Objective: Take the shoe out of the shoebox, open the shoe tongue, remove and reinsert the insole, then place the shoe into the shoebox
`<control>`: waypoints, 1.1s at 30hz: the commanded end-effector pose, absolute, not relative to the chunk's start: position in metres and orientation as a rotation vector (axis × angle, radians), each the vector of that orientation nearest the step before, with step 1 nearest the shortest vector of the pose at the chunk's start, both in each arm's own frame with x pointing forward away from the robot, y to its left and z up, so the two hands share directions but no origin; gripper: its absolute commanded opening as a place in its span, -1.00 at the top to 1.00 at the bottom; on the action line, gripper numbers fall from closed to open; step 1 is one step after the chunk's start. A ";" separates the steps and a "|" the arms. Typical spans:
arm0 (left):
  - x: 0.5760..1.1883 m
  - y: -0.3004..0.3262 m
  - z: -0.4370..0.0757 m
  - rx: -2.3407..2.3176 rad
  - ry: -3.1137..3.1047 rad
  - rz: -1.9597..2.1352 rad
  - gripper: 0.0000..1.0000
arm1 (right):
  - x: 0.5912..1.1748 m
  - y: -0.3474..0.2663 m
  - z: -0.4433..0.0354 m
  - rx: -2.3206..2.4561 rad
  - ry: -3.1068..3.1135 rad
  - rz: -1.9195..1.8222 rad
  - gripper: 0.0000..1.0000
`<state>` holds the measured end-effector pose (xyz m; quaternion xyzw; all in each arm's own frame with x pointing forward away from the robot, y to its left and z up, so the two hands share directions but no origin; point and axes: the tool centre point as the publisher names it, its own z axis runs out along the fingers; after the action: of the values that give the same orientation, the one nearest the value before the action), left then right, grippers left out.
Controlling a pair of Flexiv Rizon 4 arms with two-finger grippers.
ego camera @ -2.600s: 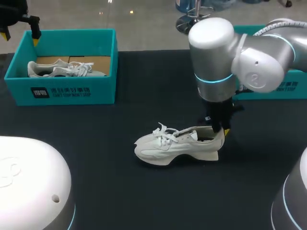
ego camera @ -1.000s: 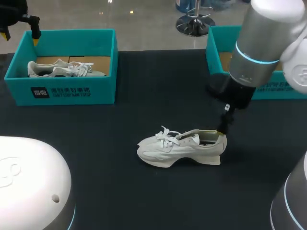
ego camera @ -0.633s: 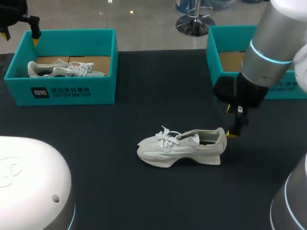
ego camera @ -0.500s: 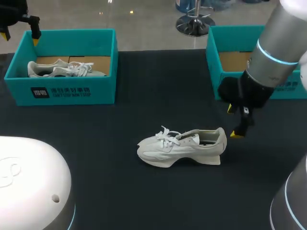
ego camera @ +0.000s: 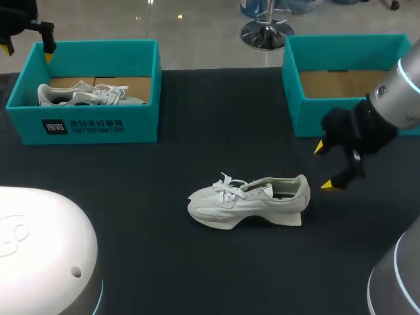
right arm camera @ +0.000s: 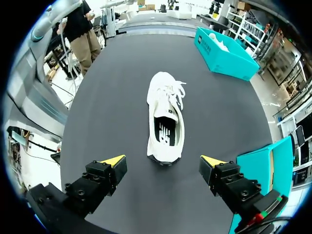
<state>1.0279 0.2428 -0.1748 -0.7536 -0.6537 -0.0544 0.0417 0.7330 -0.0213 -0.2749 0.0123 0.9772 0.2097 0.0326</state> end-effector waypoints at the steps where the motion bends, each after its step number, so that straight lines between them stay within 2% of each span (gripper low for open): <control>1: 1.027 0.243 -0.175 -2.308 -2.001 -0.171 -1.00 | 0.731 -0.024 -0.277 0.033 2.983 0.726 -1.00; 17: 1.027 0.243 -0.175 -2.308 -2.001 -0.171 -1.00 | 0.733 -0.044 -0.305 0.055 2.735 1.435 -1.00; 33: 1.027 0.243 -0.175 -2.308 -2.001 -0.171 -1.00 | 0.740 -0.052 -0.315 0.212 2.632 1.583 -1.00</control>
<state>1.0279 0.2428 -0.1748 -0.7536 -0.6537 -0.0544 0.0416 0.7373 -0.0531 -0.3102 0.0644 0.8548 0.5138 0.0344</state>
